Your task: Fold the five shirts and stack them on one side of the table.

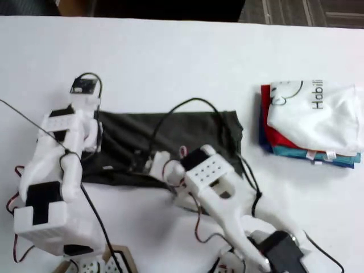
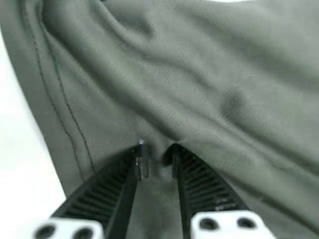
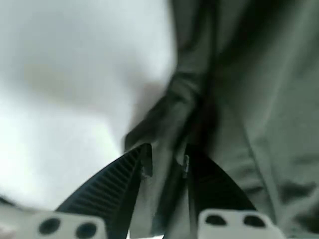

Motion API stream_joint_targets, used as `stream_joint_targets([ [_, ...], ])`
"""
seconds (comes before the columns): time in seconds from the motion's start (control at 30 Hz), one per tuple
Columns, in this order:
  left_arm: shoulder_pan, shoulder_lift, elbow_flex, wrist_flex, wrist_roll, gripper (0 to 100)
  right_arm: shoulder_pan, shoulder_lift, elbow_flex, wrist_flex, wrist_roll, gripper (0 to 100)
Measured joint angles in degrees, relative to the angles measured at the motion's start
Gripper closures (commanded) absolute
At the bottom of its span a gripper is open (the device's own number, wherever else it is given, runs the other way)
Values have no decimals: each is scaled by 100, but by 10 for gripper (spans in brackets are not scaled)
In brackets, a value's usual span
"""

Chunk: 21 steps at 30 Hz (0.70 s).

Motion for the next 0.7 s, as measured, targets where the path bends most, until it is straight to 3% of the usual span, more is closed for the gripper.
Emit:
stream_joint_targets([
  [0.2, 0, 0, 0, 0, 0, 897, 220, 554, 0, -431, 0, 883],
  [0.37, 0, 0, 0, 0, 0, 897, 264, 668, -9, -536, 0, 985],
  [0.5, 0, 0, 0, 0, 0, 897, 316, 686, -18, -545, 0, 978],
  [0.7, 0, 0, 0, 0, 0, 897, 431, 360, -431, 97, -9, 978],
])
